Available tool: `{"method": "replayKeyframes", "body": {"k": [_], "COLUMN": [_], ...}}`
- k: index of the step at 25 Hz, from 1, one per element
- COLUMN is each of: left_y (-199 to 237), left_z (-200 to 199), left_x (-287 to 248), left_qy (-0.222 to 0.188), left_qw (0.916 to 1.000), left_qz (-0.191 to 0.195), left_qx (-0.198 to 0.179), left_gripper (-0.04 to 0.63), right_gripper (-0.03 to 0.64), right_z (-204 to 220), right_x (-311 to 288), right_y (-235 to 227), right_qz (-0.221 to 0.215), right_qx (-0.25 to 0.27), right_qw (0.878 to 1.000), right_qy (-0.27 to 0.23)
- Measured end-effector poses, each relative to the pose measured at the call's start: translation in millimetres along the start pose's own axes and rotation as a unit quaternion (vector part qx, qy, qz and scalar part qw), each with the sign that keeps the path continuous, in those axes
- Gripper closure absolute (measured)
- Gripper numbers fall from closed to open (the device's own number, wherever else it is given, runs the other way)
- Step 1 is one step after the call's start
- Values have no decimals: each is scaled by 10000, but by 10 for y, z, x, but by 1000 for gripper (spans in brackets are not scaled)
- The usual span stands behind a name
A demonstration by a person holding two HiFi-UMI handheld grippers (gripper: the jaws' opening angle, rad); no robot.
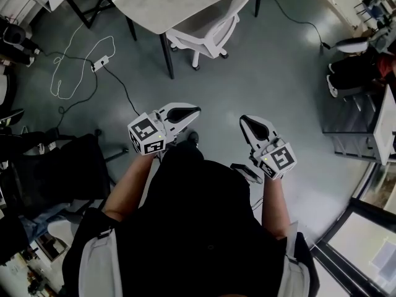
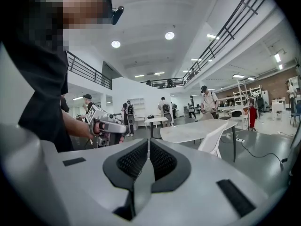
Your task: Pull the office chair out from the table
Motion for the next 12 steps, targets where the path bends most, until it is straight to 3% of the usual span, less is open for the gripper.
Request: {"method": "replayKeyframes", "body": {"k": [6, 12], "left_y": [619, 920], "left_z": [-271, -157], "left_x": [-70, -180], "left_qy": [-141, 19], "left_qw": [9997, 9985], "left_qz": [177, 530], "left_qx": [17, 110], "left_gripper": [583, 583], "right_gripper": [591, 591], "right_z": [-290, -297], "right_x": [-475, -814], "right_y": [-341, -438], "right_qz": [133, 222], "right_qx": [84, 39], "right_qw": [9998, 9996], "right_qy": [94, 179]}}
Point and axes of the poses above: the fingertips, and each gripper's own axes: x backward along the fingers, y to its left, z out of its underside, the point moved 4 cm from there along x, backward along the fingers, and after that the axes turned 5 degrees about y, right-handed, at the moved point
